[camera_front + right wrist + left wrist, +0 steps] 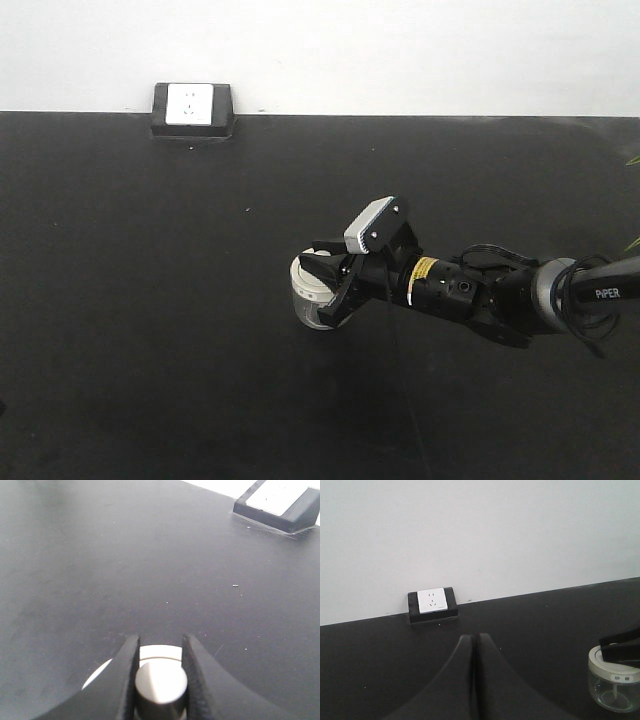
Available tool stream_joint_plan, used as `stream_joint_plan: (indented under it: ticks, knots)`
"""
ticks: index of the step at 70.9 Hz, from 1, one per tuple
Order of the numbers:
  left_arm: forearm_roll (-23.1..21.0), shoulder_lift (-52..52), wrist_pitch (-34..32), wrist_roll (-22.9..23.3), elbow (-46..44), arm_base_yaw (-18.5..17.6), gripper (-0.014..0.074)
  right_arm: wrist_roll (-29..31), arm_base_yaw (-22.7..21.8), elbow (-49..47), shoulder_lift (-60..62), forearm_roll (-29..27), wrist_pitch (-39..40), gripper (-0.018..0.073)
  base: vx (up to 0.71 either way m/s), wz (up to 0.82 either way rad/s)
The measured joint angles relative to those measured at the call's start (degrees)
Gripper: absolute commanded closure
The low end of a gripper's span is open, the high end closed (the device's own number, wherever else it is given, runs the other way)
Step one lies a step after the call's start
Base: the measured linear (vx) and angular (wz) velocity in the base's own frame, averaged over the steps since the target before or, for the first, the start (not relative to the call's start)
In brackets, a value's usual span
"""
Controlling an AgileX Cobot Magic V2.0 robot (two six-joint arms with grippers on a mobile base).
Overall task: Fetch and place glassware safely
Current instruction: 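Extend the right arm forward, moving the jar over the bench, then lower the jar onto the bench and open the right gripper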
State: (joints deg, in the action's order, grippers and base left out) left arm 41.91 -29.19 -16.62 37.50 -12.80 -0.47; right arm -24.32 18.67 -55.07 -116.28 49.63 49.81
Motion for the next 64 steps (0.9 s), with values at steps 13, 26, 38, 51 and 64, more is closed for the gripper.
stream_joint_plan:
  ticks: [13, 26, 38, 51, 64]
  knots:
    - [0.0, 0.0, 0.0, 0.0, 0.0, 0.0, 0.0603, -0.05, 0.0, 0.0, 0.0, 0.0, 0.0, 0.0065, 0.0, 0.0]
    - [0.0, 0.0, 0.0, 0.0, 0.0, 0.0, 0.0603, -0.05, 0.0, 0.0, 0.0, 0.0, 0.0, -0.01, 0.0, 0.0]
    - [0.0, 0.0, 0.0, 0.0, 0.0, 0.0, 0.0603, -0.05, 0.0, 0.0, 0.0, -0.05, 0.04, -0.01, 0.0, 0.0]
    - [0.0, 0.0, 0.0, 0.0, 0.0, 0.0, 0.0603, -0.44, 0.0, 0.0, 0.0, -0.92, 0.06, -0.0066, 0.0, 0.0]
    - [0.0, 0.0, 0.0, 0.0, 0.0, 0.0, 0.0603, -1.3, 0.0, 0.25, 0.77, -1.22, 0.13, -0.0027, 0.0, 0.0]
